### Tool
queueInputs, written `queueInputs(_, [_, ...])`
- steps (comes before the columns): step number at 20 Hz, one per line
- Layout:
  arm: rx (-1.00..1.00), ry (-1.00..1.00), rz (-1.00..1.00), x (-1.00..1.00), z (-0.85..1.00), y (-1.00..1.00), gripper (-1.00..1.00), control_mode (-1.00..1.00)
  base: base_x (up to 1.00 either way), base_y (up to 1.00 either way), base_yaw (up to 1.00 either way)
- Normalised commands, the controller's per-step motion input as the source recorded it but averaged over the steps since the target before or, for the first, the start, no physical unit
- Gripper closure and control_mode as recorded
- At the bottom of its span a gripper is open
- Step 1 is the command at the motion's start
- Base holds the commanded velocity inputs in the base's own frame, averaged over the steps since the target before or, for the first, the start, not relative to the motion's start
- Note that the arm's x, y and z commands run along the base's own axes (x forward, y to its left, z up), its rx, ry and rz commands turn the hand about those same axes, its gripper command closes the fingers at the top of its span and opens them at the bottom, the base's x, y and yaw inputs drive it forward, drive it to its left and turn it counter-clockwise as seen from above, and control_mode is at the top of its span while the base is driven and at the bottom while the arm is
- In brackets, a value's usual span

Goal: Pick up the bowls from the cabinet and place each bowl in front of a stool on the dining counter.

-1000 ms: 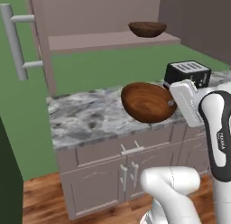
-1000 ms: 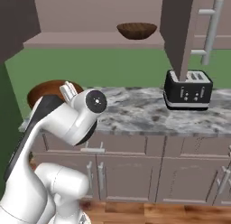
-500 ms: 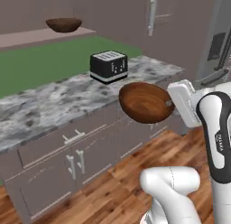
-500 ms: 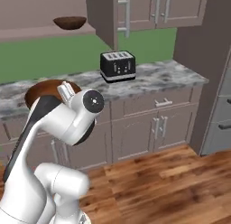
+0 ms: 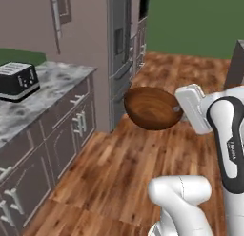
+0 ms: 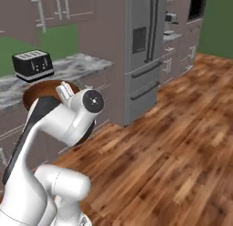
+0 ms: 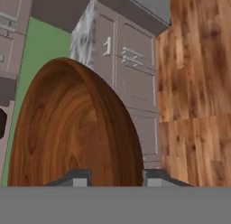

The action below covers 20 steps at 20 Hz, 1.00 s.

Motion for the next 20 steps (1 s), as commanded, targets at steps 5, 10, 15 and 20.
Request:
queueInputs(5, [0.0,0.0,0.0,0.0,0.0,0.0,1.0,1.0,-0.31,0.0,-0.92])
queueInputs(10, [0.0,0.0,0.0,0.0,0.0,0.0,1.0,1.0,-0.4,-0.19,-0.78])
queueInputs(15, [0.0,0.0,0.0,0.0,0.0,0.0,1.0,1.0,-0.32,-0.52,-0.67])
queueInputs(20, [0.0,0.0,0.0,0.0,0.0,0.0,1.0,1.0,0.05,0.08,-0.45])
